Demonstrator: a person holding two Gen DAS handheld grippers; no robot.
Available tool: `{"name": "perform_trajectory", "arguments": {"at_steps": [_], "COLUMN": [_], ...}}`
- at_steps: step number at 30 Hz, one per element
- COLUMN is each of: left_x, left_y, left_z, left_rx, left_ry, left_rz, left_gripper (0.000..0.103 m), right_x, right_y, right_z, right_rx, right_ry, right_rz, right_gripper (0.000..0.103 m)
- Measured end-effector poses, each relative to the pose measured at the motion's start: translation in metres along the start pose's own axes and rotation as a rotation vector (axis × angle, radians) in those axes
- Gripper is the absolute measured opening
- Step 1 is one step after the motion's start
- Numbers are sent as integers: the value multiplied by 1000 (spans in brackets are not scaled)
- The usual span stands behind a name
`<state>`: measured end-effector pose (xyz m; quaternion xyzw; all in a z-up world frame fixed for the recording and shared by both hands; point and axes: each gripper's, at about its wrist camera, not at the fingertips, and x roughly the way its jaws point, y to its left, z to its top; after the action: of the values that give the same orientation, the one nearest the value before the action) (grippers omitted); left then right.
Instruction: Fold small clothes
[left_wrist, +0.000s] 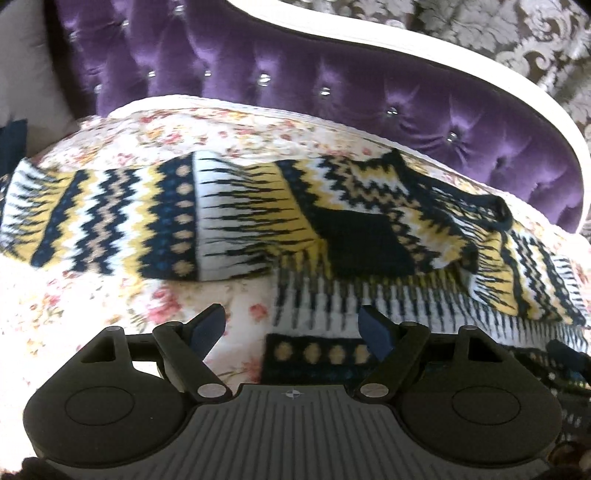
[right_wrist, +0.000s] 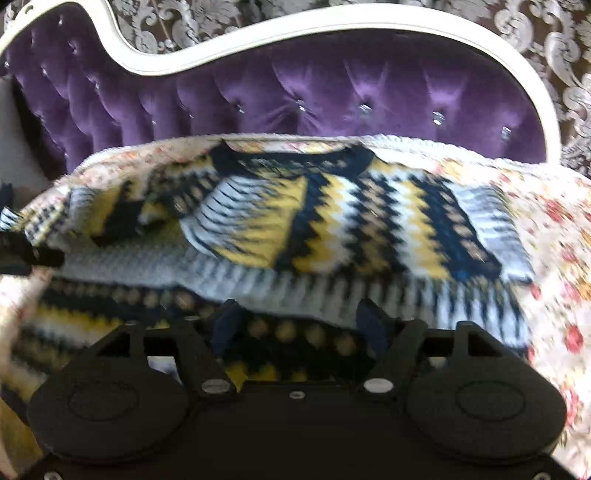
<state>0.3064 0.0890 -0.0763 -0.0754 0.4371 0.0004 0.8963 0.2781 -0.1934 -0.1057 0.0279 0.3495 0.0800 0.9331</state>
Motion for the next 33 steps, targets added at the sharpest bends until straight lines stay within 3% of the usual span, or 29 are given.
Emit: {"name": "perform_trajectory", "arguments": {"at_steps": [3, 6, 11, 15, 18, 19, 21, 22, 23, 24, 29, 31, 33], "left_x": [8, 16, 41, 69, 72, 73, 72, 70, 68, 67, 42, 40, 45], "left_y": [-5, -8, -19, -31, -44, -49, -57, -61, -65, -69, -69, -59, -46], "left_z": [10, 29, 60, 68, 68, 68, 69, 69, 69, 69, 79, 86, 89], "left_rx": [0, -11, 4, 18, 83, 101, 121, 132, 153, 181, 226, 215, 185], "left_ry": [10, 2, 30, 112, 93, 97, 78, 62, 48, 44, -62, -61, -45], "left_rz": [-6, -8, 7, 10, 38, 26, 18, 31, 49, 43, 90, 119, 94], "left_gripper": [78, 78, 78, 78, 78, 75, 40, 34, 11, 6, 6, 6, 6], "right_x": [1, 2, 3, 5, 5, 5, 5, 5, 5, 5, 4, 5, 4], "right_y": [4, 9, 0, 3, 1, 0, 0, 0, 0, -1, -1, -1, -1], "right_z": [-4, -7, -11, -14, -14, -14, -14, -14, -14, -14, -14, -14, -14], "right_rx": [-39, -81, -36, -43, -32, -30, -31, -30, -28, -27, -23, -22, -21], "right_ry": [-7, -14, -35, -45, -51, -52, -55, -56, -57, -58, -61, -61, -62], "right_rz": [10, -9, 33, 24, 35, 37, 35, 36, 37, 38, 41, 42, 42], "right_gripper": [103, 103, 103, 103, 103, 103, 103, 103, 103, 103, 103, 103, 103]}}
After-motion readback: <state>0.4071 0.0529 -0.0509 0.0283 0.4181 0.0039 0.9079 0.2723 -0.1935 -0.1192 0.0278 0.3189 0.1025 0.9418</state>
